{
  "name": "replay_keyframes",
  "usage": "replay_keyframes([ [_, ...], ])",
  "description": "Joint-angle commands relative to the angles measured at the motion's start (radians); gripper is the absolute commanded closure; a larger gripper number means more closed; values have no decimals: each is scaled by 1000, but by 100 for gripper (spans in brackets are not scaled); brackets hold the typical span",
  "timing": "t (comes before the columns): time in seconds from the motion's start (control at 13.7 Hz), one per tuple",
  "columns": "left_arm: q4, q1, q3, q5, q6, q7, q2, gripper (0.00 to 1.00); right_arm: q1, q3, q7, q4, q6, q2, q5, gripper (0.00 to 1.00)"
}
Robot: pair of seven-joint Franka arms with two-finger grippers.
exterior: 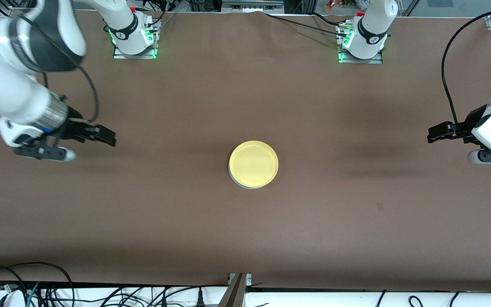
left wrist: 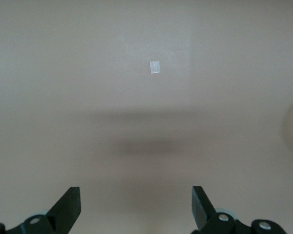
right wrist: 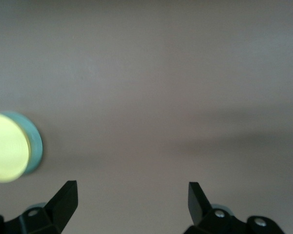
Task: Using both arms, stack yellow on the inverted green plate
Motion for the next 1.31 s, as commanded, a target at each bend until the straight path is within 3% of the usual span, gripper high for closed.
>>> replay_keyframes([
  [0.0, 27, 1, 2, -19, -2, 15, 14, 0, -109, 73, -73, 85, -146, -34, -77, 0],
  [0.15, 27, 1, 2, -19, -2, 15, 14, 0, -351, 334, -125, 73, -169, -100, -162, 0],
  [0.22, 27, 1, 2, -21, -2, 15, 14, 0, -429, 425, -118, 45, -168, -126, -196, 0],
  [0.51, 27, 1, 2, -21, -2, 15, 14, 0, -521, 445, -134, -177, -6, -272, -204, 0],
  [1.02, 27, 2, 2, -22, -2, 15, 14, 0, -567, 449, -153, -148, -22, -237, -204, 0],
  [1.24, 27, 6, 2, -22, -2, 15, 14, 0, -649, 530, -216, -147, -36, -241, -204, 0],
])
